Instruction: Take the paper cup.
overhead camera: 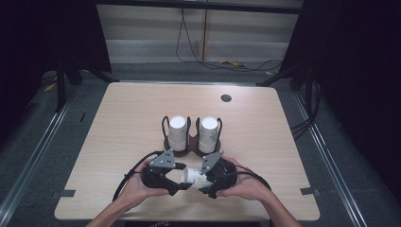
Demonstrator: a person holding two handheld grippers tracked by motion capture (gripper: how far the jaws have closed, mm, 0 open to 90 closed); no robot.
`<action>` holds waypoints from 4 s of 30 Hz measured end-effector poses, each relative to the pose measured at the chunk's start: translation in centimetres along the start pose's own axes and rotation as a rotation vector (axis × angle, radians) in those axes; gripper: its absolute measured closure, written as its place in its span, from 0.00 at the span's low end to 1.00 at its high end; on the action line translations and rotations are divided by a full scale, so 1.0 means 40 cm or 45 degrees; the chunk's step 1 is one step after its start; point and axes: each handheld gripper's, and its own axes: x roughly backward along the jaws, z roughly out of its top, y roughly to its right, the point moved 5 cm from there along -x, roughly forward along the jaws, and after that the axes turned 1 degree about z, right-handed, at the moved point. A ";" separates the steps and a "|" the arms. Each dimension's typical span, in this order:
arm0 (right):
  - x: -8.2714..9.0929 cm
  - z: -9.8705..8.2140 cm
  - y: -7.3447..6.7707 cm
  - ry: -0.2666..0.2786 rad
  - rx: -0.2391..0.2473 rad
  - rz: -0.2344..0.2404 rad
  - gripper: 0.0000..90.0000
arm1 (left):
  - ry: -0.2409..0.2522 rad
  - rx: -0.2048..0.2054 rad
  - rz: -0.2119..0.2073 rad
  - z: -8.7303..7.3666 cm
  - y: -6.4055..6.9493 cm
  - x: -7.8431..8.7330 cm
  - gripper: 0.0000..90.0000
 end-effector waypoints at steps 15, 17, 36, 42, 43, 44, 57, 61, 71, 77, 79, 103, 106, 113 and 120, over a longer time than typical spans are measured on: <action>-0.004 0.011 -0.017 -0.027 0.042 0.005 0.30 | -0.106 -0.028 -0.061 -0.012 0.011 -0.021 0.34; -0.003 0.012 -0.019 -0.033 0.051 0.006 0.30 | -0.119 -0.035 -0.062 -0.013 0.013 -0.021 0.36; -0.021 0.020 -0.036 -0.083 0.097 -0.020 0.30 | -0.165 -0.030 -0.082 -0.021 0.017 -0.035 0.35; -0.027 0.024 -0.042 -0.096 0.100 -0.019 0.30 | -0.175 -0.048 -0.074 -0.022 0.020 -0.039 0.36; -0.027 0.023 -0.042 -0.098 0.102 -0.016 0.30 | -0.181 -0.054 -0.072 -0.022 0.021 -0.038 0.37; -0.027 0.023 -0.042 -0.098 0.102 -0.016 0.30 | -0.180 -0.057 -0.071 -0.022 0.022 -0.038 0.37; -0.023 0.018 -0.030 -0.021 0.069 0.037 0.23 | -0.151 -0.054 -0.099 -0.019 0.020 -0.030 0.40; -0.016 0.012 -0.025 0.008 0.047 0.066 0.23 | -0.128 -0.035 -0.110 -0.016 0.025 -0.028 0.40; -0.005 -0.002 -0.020 0.078 -0.001 0.090 0.19 | -0.112 -0.025 -0.111 -0.016 0.024 -0.025 0.40; 0.017 -0.005 -0.012 0.147 -0.041 0.091 0.17 | -0.092 -0.020 -0.112 -0.014 0.023 -0.023 0.40; 0.022 -0.005 -0.010 0.169 -0.050 0.086 0.17 | -0.078 -0.021 -0.098 -0.009 0.021 -0.014 0.40; 0.076 -0.026 0.037 0.459 -0.255 0.065 0.16 | 0.128 0.069 -0.066 0.015 -0.006 0.024 0.40; 0.083 -0.027 0.039 0.500 -0.266 0.078 0.16 | 0.148 0.074 -0.065 0.018 -0.008 0.029 0.40; 0.110 -0.021 0.040 0.638 -0.324 0.115 0.16 | 0.216 0.058 -0.051 0.025 -0.006 0.037 0.39; 0.116 -0.018 0.039 0.703 -0.354 0.118 0.16 | 0.248 0.059 -0.062 0.028 -0.002 0.038 0.39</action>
